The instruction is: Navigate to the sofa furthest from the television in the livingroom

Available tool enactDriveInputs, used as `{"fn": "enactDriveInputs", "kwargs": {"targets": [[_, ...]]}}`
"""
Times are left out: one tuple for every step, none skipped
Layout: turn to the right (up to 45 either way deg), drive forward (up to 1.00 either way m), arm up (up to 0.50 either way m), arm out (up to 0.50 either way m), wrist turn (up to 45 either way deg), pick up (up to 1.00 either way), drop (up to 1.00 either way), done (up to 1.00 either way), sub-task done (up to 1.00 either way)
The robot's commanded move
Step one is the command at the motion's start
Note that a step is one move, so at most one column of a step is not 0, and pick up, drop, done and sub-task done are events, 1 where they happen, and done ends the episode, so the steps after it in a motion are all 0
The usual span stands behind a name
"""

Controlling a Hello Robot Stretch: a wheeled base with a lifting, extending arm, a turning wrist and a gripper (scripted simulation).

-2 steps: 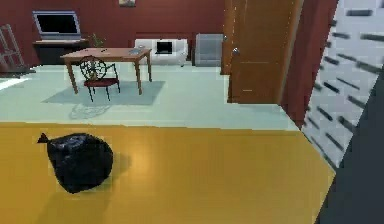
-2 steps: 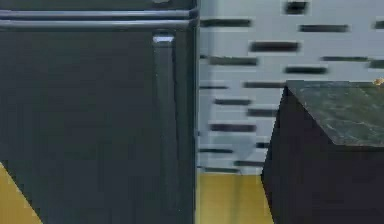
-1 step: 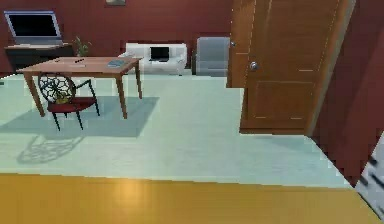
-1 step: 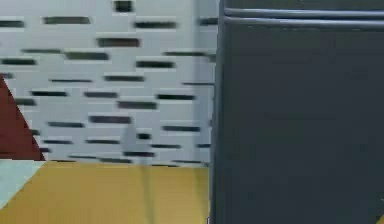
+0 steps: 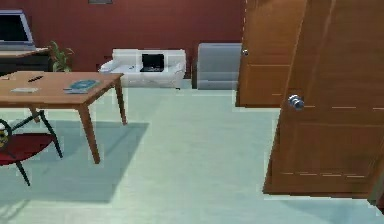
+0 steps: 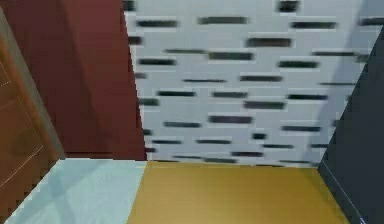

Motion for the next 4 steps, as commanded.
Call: {"fn": "enactDriveInputs", "kwargs": {"targets": [[3.0, 0.0, 0.0, 0.0, 0.0, 0.0, 0.0, 0.0, 0.0], [0.0, 1.0, 0.0, 0.0, 0.0, 0.0, 0.0, 0.0, 0.0], [21.0, 0.0, 0.0, 0.0, 0.0, 0.0, 0.0, 0.0, 0.0], [0.0, 0.05, 0.0, 0.0, 0.0, 0.0, 0.0, 0.0, 0.0]]}}
